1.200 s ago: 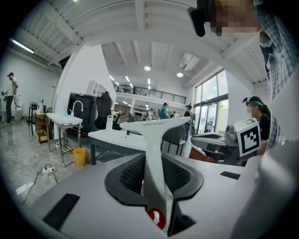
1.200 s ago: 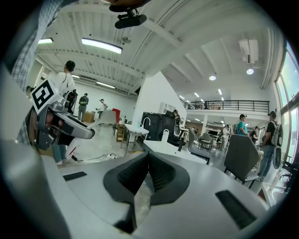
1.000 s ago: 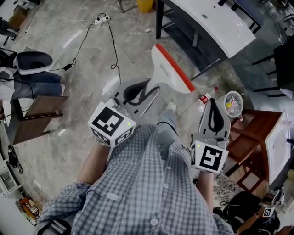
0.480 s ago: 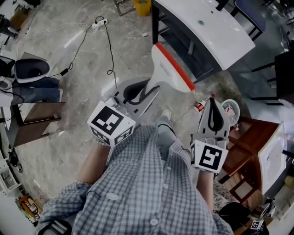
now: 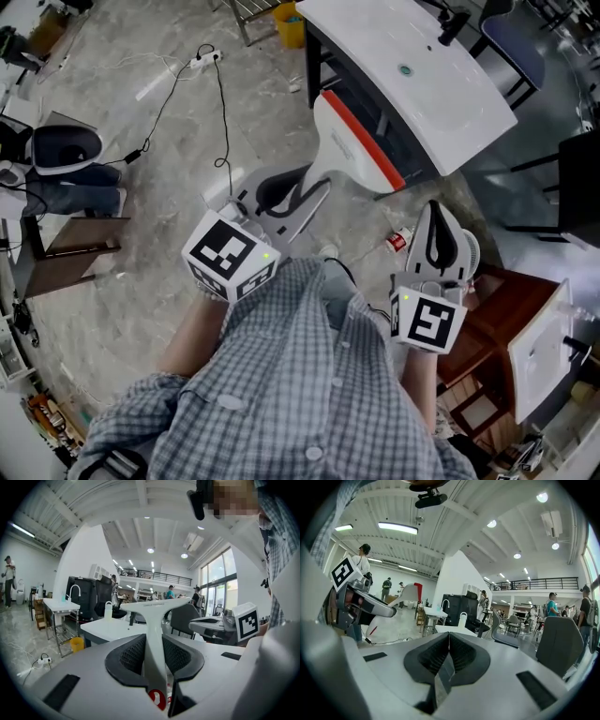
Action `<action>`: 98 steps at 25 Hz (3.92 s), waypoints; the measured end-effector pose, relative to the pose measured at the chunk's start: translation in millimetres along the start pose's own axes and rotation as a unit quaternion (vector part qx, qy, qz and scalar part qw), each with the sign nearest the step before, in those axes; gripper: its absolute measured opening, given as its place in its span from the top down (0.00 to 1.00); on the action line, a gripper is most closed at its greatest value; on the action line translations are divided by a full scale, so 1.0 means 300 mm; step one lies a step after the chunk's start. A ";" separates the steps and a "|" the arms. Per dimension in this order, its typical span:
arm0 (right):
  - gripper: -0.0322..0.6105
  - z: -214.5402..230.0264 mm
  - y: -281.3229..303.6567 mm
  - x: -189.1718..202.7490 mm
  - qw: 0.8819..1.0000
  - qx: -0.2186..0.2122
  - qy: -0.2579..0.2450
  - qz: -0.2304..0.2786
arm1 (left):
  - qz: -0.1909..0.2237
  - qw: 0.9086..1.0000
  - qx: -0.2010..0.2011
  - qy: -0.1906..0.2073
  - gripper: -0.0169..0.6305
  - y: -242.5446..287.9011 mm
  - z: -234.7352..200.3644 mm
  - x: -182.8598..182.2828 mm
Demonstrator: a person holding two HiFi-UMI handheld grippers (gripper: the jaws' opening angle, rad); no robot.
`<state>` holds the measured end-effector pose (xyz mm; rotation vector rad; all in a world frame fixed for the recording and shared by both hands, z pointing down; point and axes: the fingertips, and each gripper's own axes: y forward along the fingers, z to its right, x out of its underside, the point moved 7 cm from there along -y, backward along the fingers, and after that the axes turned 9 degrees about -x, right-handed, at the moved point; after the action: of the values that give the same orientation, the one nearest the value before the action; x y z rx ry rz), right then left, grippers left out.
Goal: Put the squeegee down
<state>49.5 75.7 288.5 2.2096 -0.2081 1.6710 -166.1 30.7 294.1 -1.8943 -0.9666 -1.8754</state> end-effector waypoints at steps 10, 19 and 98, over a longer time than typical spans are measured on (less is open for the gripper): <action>0.94 0.118 0.092 0.010 1.000 -0.009 -0.013 0.009 | 0.014 1.000 -0.013 0.005 0.82 0.133 -0.015 -0.040; 0.94 0.192 0.086 0.025 1.000 0.006 -0.014 0.010 | 0.018 1.000 -0.004 0.002 0.82 0.205 0.007 -0.052; 0.94 0.563 0.166 0.065 0.902 0.402 0.107 -0.119 | -0.198 0.841 0.413 0.288 0.82 1.382 0.044 0.074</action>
<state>190.6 -30.9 277.3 2.3839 0.9349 2.0621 109.2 -256.7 413.4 -0.6083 -1.6448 -1.6192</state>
